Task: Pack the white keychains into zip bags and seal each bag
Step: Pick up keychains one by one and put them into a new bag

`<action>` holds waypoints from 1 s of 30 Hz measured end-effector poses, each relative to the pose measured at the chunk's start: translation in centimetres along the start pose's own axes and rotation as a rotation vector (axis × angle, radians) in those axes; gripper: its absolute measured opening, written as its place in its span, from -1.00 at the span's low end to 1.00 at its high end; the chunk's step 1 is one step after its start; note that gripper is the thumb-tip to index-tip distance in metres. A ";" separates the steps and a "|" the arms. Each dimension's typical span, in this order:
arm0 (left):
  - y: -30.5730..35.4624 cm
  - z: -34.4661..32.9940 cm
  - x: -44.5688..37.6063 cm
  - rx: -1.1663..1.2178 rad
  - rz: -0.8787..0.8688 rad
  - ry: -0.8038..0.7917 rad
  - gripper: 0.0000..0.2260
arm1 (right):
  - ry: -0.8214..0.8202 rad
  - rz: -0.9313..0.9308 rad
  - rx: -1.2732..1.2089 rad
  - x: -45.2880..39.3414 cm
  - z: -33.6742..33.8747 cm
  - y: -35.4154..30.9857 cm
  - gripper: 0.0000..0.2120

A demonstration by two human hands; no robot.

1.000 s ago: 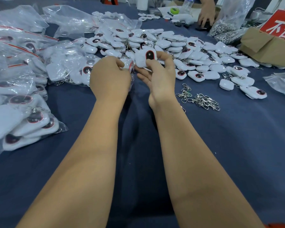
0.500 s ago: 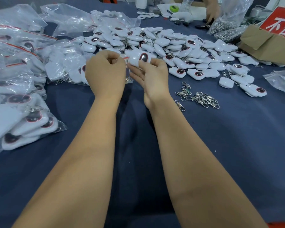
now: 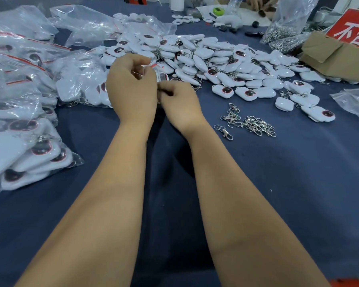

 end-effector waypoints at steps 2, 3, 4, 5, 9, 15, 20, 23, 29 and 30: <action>-0.1 -0.1 0.0 -0.008 0.015 -0.024 -0.83 | 0.134 -0.033 0.049 -0.2 1.2 0.2 -0.68; -0.2 -0.2 0.0 -0.008 0.025 -0.040 -0.84 | 0.189 -0.055 0.137 -0.3 1.7 0.5 -0.66; -0.2 -0.3 0.0 -0.008 0.033 -0.054 -0.84 | 0.196 -0.092 0.264 -0.4 2.1 0.8 -0.63; -0.3 -0.3 -0.1 -0.010 0.040 -0.063 -0.84 | 0.160 -0.146 0.406 -0.4 2.3 1.1 -0.60; -0.3 -0.4 0.0 -0.006 0.050 -0.079 -0.85 | 0.008 -0.188 0.731 -0.5 1.9 1.7 -0.58; -0.3 -0.5 0.0 -0.017 0.051 -0.097 -0.86 | 0.114 -0.145 0.800 -0.6 2.1 1.5 -0.78; -0.5 -0.7 0.1 -0.056 0.032 -0.148 -0.85 | 0.234 -0.223 0.439 -0.4 2.6 1.6 -0.73; -0.6 -0.9 0.2 -0.144 -0.035 -0.144 -0.84 | 0.350 -0.209 0.085 -0.2 2.7 1.6 -0.71; 0.7 -1.7 1.6 -0.018 -0.120 -0.317 -0.77 | 0.551 -0.238 -0.636 -0.7 3.2 1.3 -0.73; 0.7 -1.9 1.8 0.017 -0.084 -0.391 -0.75 | 0.560 -0.257 -0.771 -0.7 3.3 1.1 -0.72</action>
Point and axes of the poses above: each hand's wrist, its own x-axis away from the middle knuckle, its own z-axis out of the back of the hand, y = z × x, the point moved 1 cm from there along -x, towards the middle knuckle, and after that the axes turned 2 degrees about -y, right-handed, at the moved point
